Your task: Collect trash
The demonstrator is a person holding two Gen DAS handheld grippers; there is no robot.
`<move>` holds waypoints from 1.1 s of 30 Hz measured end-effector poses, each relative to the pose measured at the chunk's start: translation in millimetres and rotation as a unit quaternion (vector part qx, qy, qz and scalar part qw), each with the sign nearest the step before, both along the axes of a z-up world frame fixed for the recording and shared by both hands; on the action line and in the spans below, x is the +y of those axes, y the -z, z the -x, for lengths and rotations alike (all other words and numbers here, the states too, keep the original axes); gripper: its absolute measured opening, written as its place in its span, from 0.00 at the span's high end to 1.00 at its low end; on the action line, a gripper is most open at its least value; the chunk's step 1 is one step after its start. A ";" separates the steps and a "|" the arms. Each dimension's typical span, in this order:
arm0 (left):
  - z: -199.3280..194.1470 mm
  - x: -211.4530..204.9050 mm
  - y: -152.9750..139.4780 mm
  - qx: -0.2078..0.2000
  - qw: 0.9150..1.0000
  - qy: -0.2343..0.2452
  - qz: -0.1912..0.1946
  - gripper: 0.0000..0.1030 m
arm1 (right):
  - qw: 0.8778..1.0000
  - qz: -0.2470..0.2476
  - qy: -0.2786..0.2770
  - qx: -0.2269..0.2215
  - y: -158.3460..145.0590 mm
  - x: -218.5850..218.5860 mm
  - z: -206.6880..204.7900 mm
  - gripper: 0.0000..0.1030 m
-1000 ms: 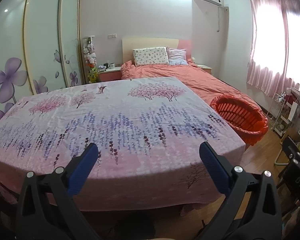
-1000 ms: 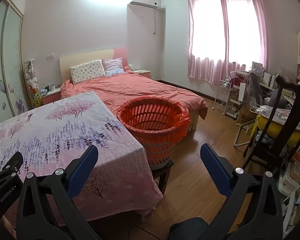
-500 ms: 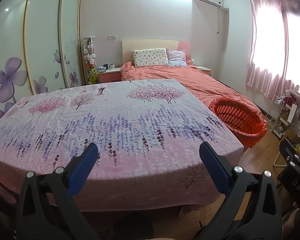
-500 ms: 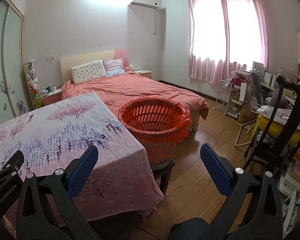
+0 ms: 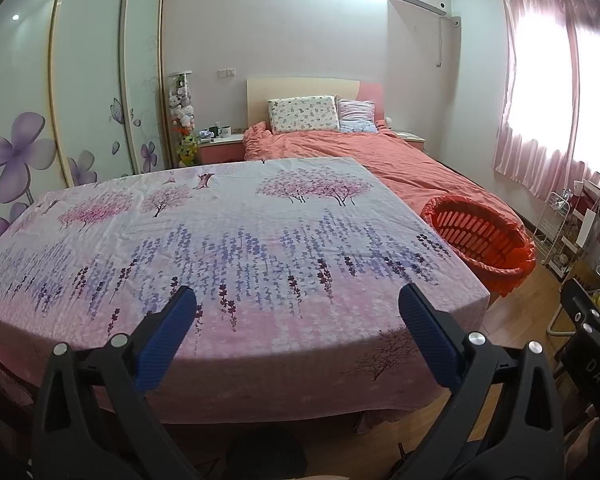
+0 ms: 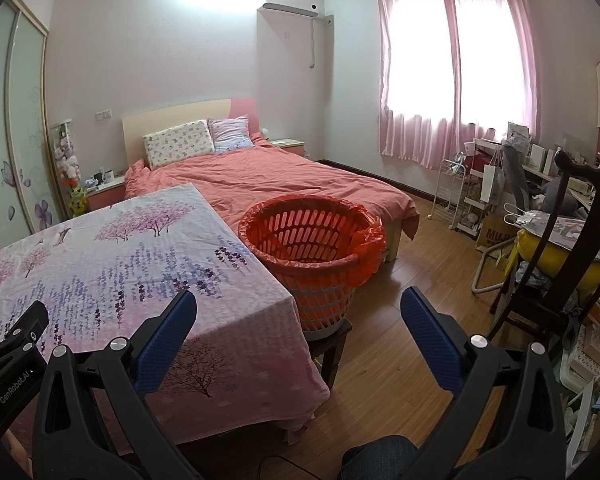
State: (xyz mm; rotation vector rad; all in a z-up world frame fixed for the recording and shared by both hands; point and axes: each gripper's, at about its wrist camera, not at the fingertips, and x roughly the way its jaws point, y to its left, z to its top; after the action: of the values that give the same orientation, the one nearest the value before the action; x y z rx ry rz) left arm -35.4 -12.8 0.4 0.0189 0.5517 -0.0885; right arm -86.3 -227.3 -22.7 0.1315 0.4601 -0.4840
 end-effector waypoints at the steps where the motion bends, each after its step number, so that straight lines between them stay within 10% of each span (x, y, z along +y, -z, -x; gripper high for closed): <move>1: -0.4 0.4 0.3 0.001 1.000 0.000 0.000 0.04 | 1.000 0.000 -0.001 0.000 0.6 0.0 -0.4 0.02; 33: -1.9 1.6 3.9 0.006 1.000 -0.003 -0.002 0.04 | 1.000 -0.003 -0.002 0.002 1.7 2.3 -4.6 0.02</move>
State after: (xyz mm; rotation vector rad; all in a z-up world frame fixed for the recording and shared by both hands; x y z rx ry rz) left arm -33.5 -11.1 -3.5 0.0203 0.5643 -0.0810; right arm -81.8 -225.0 -24.5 0.1354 0.4660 -0.4789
